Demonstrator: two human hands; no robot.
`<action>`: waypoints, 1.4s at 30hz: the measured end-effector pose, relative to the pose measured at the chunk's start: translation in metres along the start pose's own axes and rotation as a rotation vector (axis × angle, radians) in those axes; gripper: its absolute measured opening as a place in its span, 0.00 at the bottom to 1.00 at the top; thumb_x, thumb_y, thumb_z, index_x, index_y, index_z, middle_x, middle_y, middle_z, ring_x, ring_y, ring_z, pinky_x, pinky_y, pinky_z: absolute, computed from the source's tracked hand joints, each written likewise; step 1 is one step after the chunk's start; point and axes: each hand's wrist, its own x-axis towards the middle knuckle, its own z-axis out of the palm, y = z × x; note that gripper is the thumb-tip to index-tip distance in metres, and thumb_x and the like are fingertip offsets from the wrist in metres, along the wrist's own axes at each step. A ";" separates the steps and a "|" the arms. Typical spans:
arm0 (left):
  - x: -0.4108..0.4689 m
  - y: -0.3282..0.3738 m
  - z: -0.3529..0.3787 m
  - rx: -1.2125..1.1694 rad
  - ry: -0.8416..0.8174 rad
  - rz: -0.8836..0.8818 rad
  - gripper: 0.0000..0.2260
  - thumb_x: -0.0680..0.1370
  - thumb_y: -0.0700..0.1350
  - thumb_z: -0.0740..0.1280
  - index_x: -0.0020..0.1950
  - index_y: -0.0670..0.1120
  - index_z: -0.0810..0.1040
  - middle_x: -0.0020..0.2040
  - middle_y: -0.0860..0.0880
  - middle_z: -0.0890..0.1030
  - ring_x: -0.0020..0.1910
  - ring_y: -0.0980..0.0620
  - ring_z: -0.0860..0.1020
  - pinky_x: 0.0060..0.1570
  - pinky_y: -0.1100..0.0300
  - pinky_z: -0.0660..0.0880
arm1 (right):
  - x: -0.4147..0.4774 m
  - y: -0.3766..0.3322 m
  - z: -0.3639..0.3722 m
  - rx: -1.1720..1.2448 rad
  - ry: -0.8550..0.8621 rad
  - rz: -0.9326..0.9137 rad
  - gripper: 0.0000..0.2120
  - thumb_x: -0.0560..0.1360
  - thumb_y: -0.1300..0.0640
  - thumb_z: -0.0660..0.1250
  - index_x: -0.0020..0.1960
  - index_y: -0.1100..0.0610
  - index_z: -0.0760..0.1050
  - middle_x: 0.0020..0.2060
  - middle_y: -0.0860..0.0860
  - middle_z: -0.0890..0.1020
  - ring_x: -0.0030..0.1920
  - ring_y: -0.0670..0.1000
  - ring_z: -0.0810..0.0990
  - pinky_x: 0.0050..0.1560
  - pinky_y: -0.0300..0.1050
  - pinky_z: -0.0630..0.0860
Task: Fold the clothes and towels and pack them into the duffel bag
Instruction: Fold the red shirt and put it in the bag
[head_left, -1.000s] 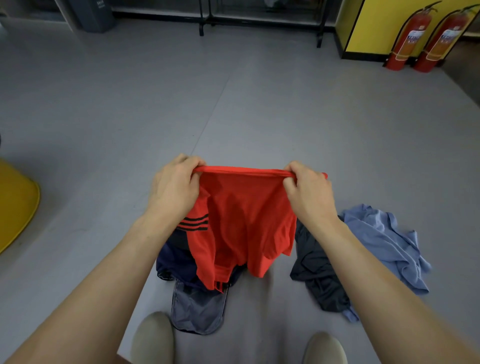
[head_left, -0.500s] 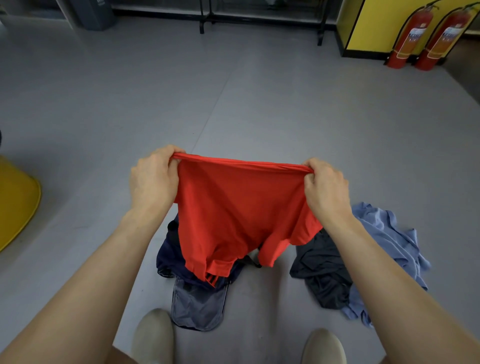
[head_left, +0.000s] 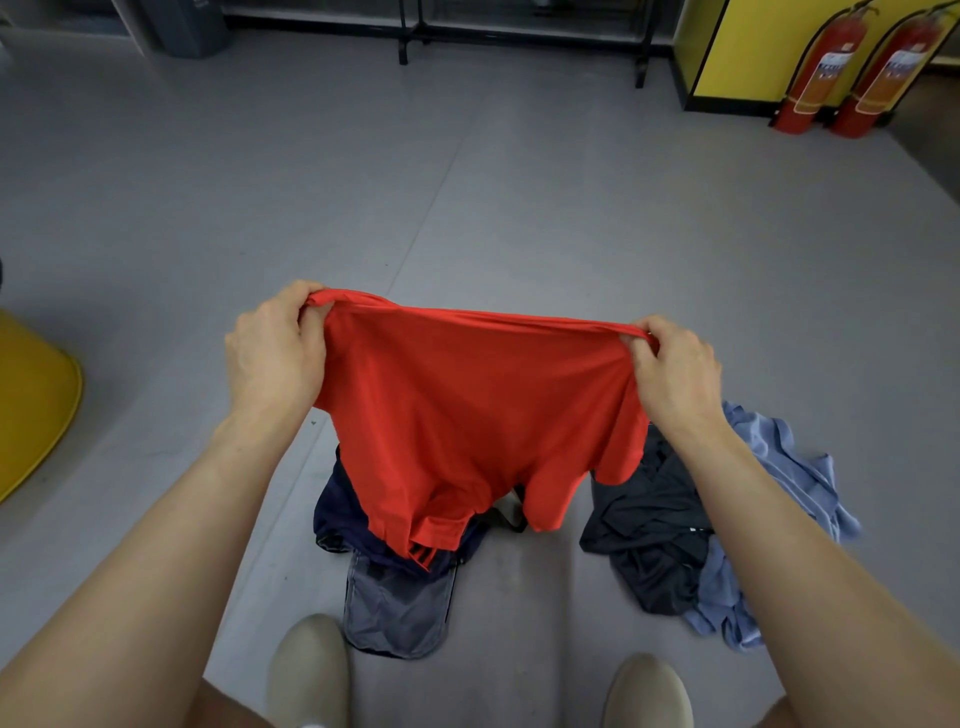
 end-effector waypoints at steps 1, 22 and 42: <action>0.000 -0.001 0.000 -0.012 0.006 -0.013 0.10 0.83 0.47 0.59 0.57 0.50 0.80 0.45 0.45 0.83 0.46 0.38 0.78 0.47 0.49 0.71 | -0.001 -0.001 -0.001 0.017 -0.011 -0.002 0.11 0.80 0.50 0.63 0.46 0.56 0.78 0.38 0.54 0.81 0.45 0.62 0.77 0.43 0.50 0.68; -0.042 0.064 0.028 -0.484 -0.522 0.234 0.07 0.79 0.49 0.64 0.49 0.54 0.82 0.44 0.57 0.84 0.46 0.56 0.81 0.52 0.50 0.77 | -0.043 -0.070 0.037 0.271 -0.547 -0.230 0.33 0.70 0.41 0.74 0.71 0.43 0.68 0.66 0.44 0.77 0.64 0.47 0.75 0.65 0.48 0.70; -0.048 0.071 0.033 -0.451 -0.491 0.218 0.04 0.74 0.47 0.68 0.47 0.53 0.78 0.40 0.53 0.81 0.41 0.52 0.79 0.44 0.49 0.76 | -0.046 -0.087 0.023 0.306 -0.455 -0.297 0.09 0.73 0.44 0.71 0.44 0.46 0.73 0.34 0.41 0.77 0.37 0.45 0.75 0.40 0.45 0.70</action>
